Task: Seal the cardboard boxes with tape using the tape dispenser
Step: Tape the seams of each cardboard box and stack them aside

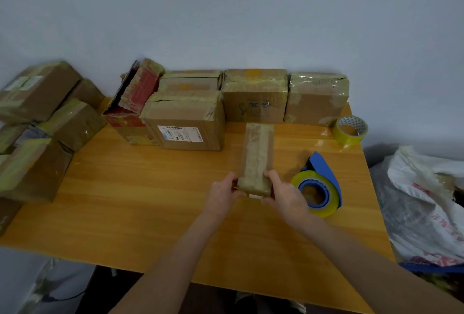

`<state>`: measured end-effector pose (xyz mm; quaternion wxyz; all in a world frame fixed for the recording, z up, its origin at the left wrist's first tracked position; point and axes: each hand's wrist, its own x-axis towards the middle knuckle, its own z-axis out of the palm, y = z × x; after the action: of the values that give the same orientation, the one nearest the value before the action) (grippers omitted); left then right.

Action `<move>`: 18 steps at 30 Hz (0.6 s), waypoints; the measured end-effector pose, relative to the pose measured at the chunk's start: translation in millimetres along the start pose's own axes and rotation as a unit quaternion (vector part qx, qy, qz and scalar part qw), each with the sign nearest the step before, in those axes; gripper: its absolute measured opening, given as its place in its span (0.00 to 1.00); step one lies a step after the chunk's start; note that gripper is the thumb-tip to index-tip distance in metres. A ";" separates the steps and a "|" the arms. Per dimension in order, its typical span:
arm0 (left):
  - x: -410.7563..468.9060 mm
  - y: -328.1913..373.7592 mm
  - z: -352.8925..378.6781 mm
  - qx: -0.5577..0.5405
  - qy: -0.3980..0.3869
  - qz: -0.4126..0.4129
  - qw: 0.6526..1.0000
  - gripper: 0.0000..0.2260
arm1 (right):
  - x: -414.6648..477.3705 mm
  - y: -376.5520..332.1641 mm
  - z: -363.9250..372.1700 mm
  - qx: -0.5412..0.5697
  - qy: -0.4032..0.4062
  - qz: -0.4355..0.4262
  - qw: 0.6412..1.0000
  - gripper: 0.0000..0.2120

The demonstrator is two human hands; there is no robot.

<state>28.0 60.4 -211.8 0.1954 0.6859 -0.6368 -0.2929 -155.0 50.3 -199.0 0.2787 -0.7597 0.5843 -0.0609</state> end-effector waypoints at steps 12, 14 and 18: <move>-2.6 23.7 -4.8 -0.009 -0.017 -0.017 1.000 0.19 | -4.9 6.7 -3.7 0.066 0.041 0.005 0.997 0.27; -0.5 28.9 -5.4 -0.035 -0.010 -0.057 0.998 0.20 | 0.8 4.0 -7.5 0.096 0.074 0.017 0.992 0.21; 6.4 40.3 1.7 -0.054 -0.013 -0.107 0.993 0.20 | 5.3 1.7 -7.8 0.143 0.088 0.072 0.983 0.25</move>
<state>-3.6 49.7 -188.3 0.1917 0.7347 -0.5457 -0.3546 -158.1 42.5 -194.6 0.3360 -0.6595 0.6450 -0.1900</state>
